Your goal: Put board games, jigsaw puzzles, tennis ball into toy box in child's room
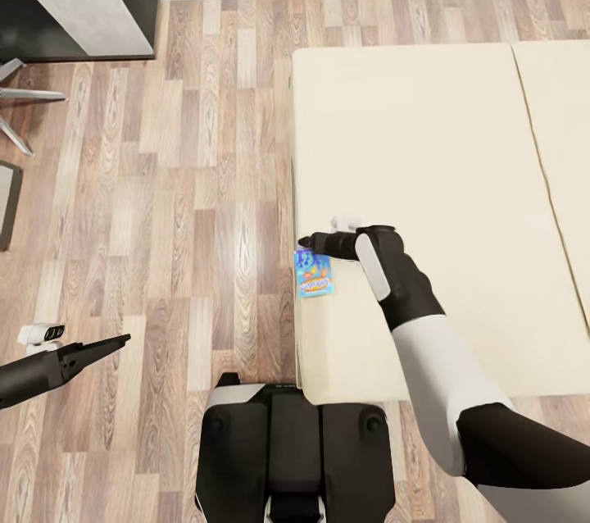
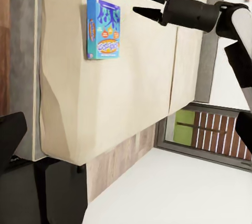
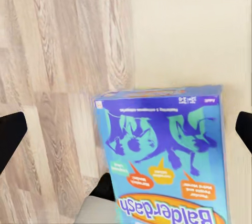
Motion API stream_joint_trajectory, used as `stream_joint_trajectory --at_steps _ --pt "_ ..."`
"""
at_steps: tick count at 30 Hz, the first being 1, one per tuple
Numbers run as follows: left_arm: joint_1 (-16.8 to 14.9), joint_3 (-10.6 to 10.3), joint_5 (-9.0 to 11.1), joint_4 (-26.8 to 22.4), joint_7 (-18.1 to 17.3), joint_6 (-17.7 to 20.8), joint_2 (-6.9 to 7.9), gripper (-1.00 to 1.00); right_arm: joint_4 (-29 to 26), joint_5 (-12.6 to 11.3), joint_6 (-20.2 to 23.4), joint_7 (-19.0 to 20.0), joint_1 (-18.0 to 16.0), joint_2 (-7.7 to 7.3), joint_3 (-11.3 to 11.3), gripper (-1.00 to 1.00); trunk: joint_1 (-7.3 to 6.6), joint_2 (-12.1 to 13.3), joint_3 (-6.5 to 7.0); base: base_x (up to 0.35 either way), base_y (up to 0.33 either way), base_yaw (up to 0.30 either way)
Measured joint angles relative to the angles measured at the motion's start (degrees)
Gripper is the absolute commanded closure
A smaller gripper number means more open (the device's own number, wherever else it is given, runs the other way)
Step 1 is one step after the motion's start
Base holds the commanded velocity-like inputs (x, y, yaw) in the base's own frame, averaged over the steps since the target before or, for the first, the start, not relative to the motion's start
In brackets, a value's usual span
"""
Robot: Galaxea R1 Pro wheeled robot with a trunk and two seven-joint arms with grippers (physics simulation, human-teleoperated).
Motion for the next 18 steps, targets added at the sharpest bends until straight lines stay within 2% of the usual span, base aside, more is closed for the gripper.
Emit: stream_joint_trajectory --at_steps 4,8,13,16,18 --pt "0.00 0.00 0.00 0.00 0.00 0.00 0.01 -1.00 -4.73 -0.28 0.29 2.16 0.05 -0.01 0.05 -1.00 0.00 0.00 0.37 0.000 0.000 0.000" --pt "0.00 0.00 0.00 0.00 0.00 0.00 0.00 -1.00 -10.38 -0.32 1.41 5.79 1.56 -0.01 0.04 -1.00 0.00 0.00 0.74 0.000 0.000 0.000" --pt "0.00 0.03 0.00 0.00 0.00 -0.01 0.01 -1.00 -18.33 -0.31 3.44 9.12 5.91 -0.02 -0.05 -1.00 0.00 0.00 1.20 0.000 0.000 0.000" --pt "0.00 0.26 0.00 0.00 0.00 -0.01 0.01 -1.00 -25.32 -0.39 4.39 12.05 10.11 -0.02 -0.17 -1.00 -0.01 0.00 1.48 0.000 0.000 0.000" --pt "0.00 0.47 0.00 0.00 0.00 -0.01 0.01 -1.00 -27.77 -0.33 4.62 13.78 12.08 -0.02 -0.26 -1.00 0.00 0.00 1.66 0.000 0.000 0.000"
